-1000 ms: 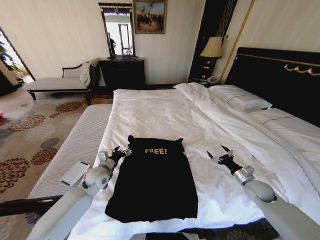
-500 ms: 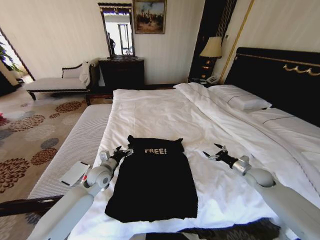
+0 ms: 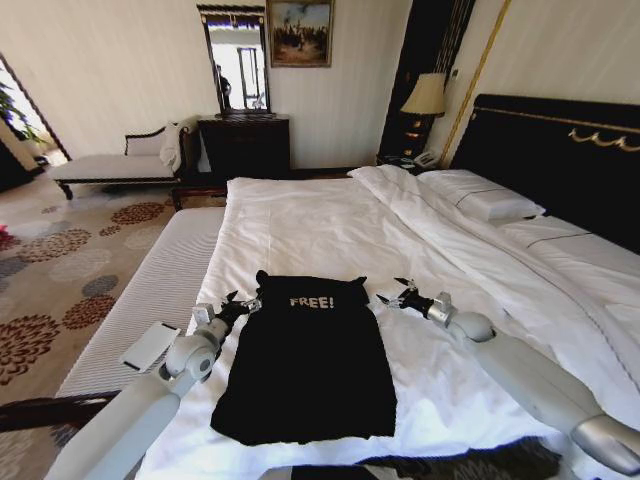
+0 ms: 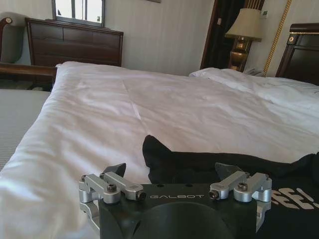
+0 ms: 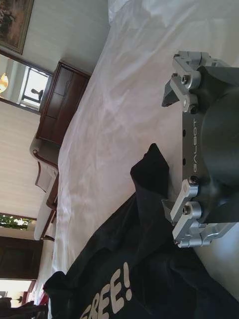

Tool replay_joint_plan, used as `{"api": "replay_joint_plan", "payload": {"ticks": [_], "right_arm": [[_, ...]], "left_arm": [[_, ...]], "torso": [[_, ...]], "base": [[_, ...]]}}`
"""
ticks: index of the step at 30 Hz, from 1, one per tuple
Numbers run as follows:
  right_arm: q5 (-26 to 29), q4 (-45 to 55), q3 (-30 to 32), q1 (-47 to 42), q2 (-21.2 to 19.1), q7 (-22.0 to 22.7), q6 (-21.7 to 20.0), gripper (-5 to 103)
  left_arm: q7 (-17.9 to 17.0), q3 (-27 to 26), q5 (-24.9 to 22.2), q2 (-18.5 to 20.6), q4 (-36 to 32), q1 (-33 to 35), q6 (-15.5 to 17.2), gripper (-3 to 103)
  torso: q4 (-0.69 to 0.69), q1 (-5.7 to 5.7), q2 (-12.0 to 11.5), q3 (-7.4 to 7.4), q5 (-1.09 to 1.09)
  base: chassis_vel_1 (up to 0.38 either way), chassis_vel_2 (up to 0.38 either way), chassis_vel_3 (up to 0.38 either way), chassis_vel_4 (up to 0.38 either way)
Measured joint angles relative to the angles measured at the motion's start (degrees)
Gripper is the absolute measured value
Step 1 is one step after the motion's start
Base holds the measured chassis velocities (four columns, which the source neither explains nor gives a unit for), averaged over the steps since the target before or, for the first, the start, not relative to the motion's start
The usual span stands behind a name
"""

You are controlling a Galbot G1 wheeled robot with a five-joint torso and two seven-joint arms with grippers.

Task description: Fold the clothes on the bed.

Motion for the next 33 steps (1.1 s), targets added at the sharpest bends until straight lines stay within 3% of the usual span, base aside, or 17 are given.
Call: {"api": "replay_joint_plan", "payload": {"ticks": [10,24,33], "right_arm": [[-2.27,-5.28,-1.56,1.53,1.73,-1.61,2.16,100],[-2.85,-3.03,-3.99,2.77,1.97,-1.34,2.22,100],[-2.1,-2.34,-8.89,6.78,2.87,-0.52,1.37,100]], "left_arm": [[0.31,-0.78,0.2,0.62,-0.58,0.75,-0.27,100],[0.26,-0.89,-0.05,0.12,-0.7,1.25,-0.26,100],[0.34,-0.86,-0.14,-0.63,-0.47,1.3,-0.21,100]], "torso": [[-0.03,-0.01,0.0,-0.01,0.0],[-0.02,-0.01,0.0,-0.01,0.0],[-0.02,-0.01,0.01,-0.01,0.0]], "base": [[0.0,0.0,0.0,0.0],[0.0,0.0,0.0,0.0],[0.0,0.0,0.0,0.0]]}}
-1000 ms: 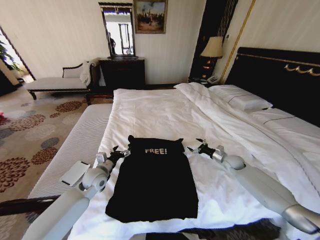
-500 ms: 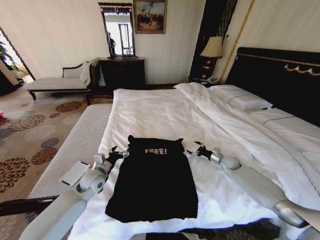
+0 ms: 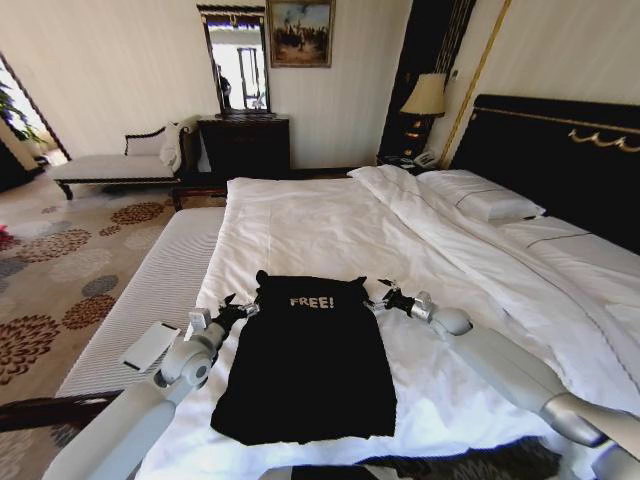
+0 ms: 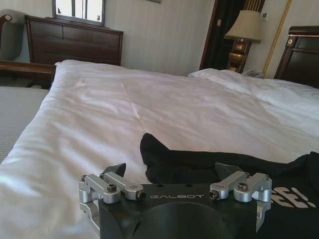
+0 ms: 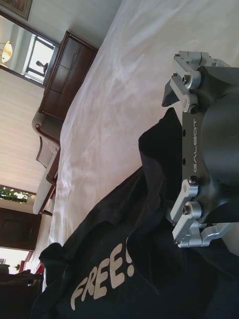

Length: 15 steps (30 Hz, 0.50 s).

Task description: Fold the clothes on the bed.

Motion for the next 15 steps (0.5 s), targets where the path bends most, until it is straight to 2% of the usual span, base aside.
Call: {"api": "replay_joint_plan", "payload": {"ticks": [15], "right_arm": [[0.69,-1.68,-9.07,9.14,3.29,1.13,-0.16,100]], "left_arm": [[0.48,-1.37,-0.16,-0.07,-0.36,1.13,0.04,100]], "torso": [[0.01,0.0,0.0,0.0,-0.01]], "base": [[0.0,0.0,0.0,0.0]]}}
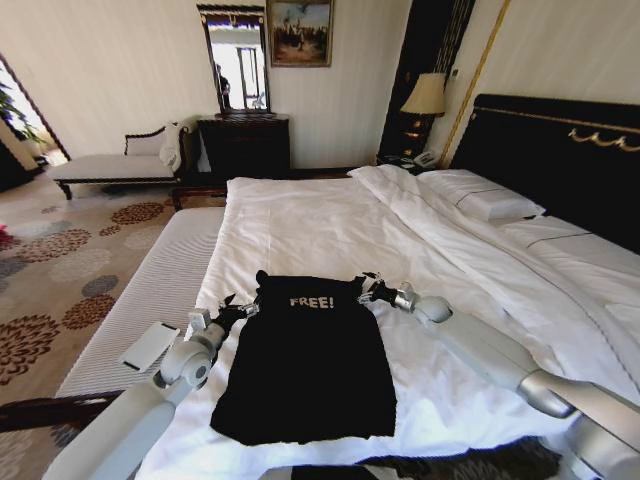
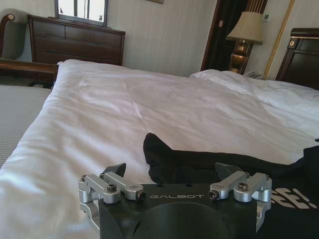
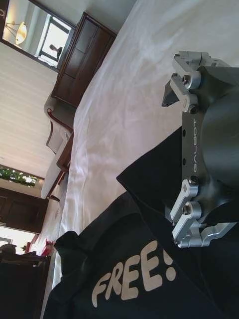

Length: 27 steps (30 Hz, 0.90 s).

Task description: Fold the clothes on the bed.

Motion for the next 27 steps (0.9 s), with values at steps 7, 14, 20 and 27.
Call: {"api": "replay_joint_plan", "payload": {"ticks": [7,14,20,27], "right_arm": [[0.1,1.09,-2.56,2.04,0.2,0.73,-0.41,100],[2.21,3.49,-1.85,1.14,-0.54,3.01,-1.75,100],[11.71,7.69,4.64,-3.75,-2.83,6.14,-4.24,100],[17.56,10.66,12.54,-9.46,-3.05,6.73,-4.67,100]], "left_arm": [[0.26,-0.5,-0.01,-0.1,-0.01,0.2,-0.01,100],[0.26,-0.45,0.09,-0.1,-0.08,0.39,-0.01,100],[0.27,-0.38,0.13,-0.01,0.07,-0.2,-0.07,100],[0.25,0.02,-0.47,0.53,1.55,-1.74,-0.08,100]], "torso": [[-0.02,0.0,0.0,0.0,0.0],[0.01,0.0,0.0,0.0,0.02],[-0.02,0.0,0.0,-0.01,0.01],[0.0,0.0,0.0,-0.01,0.03]], "base": [[0.0,0.0,0.0,0.0],[0.0,0.0,0.0,0.0],[0.0,0.0,0.0,0.0],[0.0,0.0,0.0,0.0]]}}
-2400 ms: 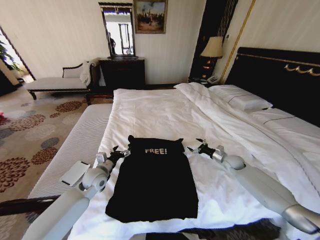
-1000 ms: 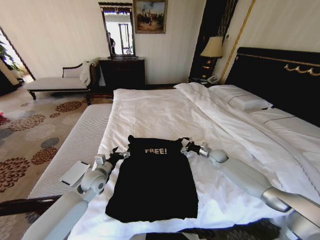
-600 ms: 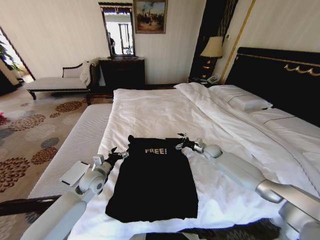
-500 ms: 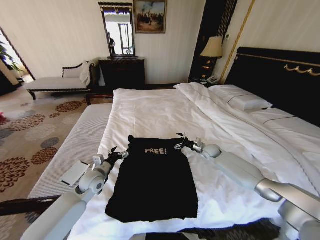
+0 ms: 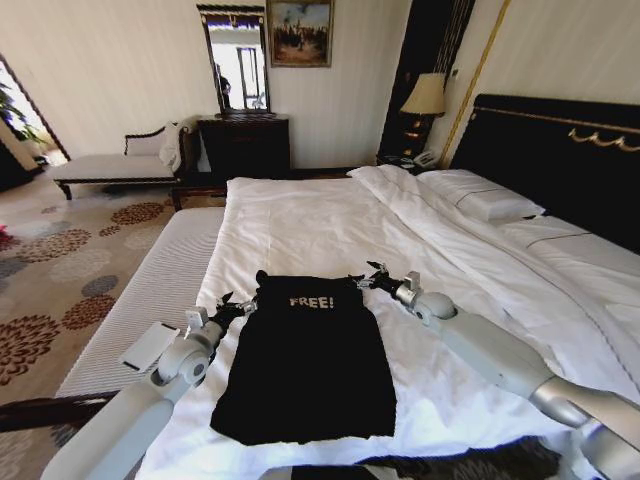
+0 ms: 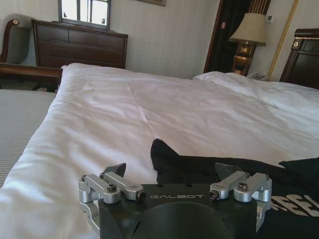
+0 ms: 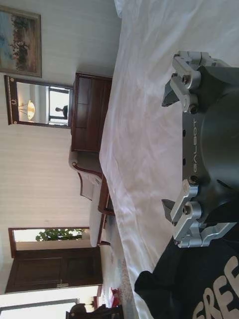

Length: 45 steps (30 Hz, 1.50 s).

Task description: Fold the clothes on the bed.

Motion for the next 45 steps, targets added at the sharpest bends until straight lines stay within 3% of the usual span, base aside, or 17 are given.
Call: {"api": "replay_joint_plan", "payload": {"ticks": [8,17,28,33,45], "right_arm": [[4.39,2.03,4.61,-3.35,-1.31,0.27,0.23,100],[4.67,3.32,7.2,-6.34,-2.72,0.45,-0.02,100],[4.13,4.27,9.56,-9.2,-4.39,1.62,-0.07,100],[4.07,4.3,10.38,-10.19,-4.58,1.91,-0.11,100],[3.96,4.31,11.4,-11.08,-5.39,2.34,-0.19,100]], "left_arm": [[0.06,1.09,-2.74,0.43,3.0,-3.3,0.44,100],[3.44,3.43,-9.11,0.05,10.36,-10.74,1.15,100],[6.79,10.83,-10.67,-7.78,25.08,-24.17,1.27,100],[7.23,13.14,-10.84,-11.4,30.53,-27.49,1.2,100],[7.38,13.95,-11.18,-15.36,39.16,-30.19,1.23,100]], "torso": [[-0.01,0.0,0.0,0.0,-0.02],[0.01,0.0,0.0,0.0,-0.01],[-0.02,0.0,0.0,0.01,-0.01],[-0.01,0.0,0.0,0.01,0.0],[0.0,0.0,0.0,0.01,-0.01]], "base": [[0.0,0.0,0.0,0.0],[0.0,0.0,0.0,0.0],[0.0,0.0,0.0,0.0],[0.0,0.0,0.0,0.0],[0.0,0.0,0.0,0.0]]}}
